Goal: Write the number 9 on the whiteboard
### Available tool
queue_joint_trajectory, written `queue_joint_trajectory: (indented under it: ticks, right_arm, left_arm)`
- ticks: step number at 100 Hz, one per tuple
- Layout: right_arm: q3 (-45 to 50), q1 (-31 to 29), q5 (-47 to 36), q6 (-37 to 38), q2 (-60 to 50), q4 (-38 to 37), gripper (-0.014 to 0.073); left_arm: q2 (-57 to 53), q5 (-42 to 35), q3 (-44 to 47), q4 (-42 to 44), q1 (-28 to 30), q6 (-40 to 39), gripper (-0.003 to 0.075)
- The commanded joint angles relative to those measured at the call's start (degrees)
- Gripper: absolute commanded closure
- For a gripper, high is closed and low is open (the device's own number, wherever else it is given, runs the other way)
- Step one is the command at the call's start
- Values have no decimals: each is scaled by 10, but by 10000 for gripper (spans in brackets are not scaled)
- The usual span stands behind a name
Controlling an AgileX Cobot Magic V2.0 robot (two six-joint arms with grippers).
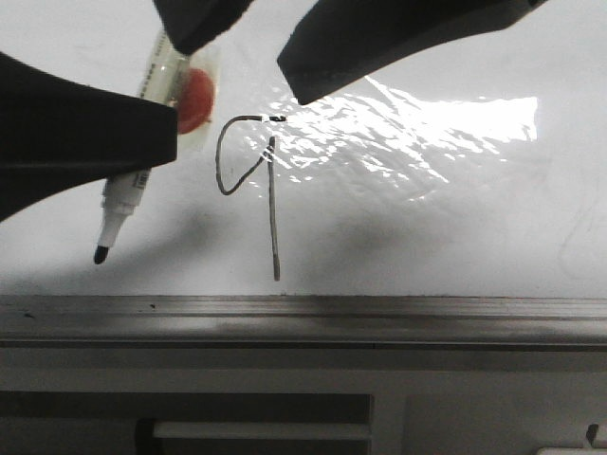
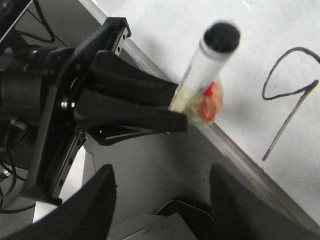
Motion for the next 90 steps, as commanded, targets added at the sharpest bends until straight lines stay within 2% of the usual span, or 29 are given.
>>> queue_joint_trajectory:
  ticks: [1, 16, 90]
  right_arm:
    - [-19, 1, -32, -8, -8, 12, 250]
    - [-19, 1, -30, -8, -8, 12, 250]
    - [-19, 1, -27, -8, -8, 14, 250]
  left_arm:
    - [-6, -36, -20, -90, -2, -6, 741]
    - [-6, -21, -19, -202, -2, -6, 741]
    - [86, -64, -18, -217, -2, -6, 741]
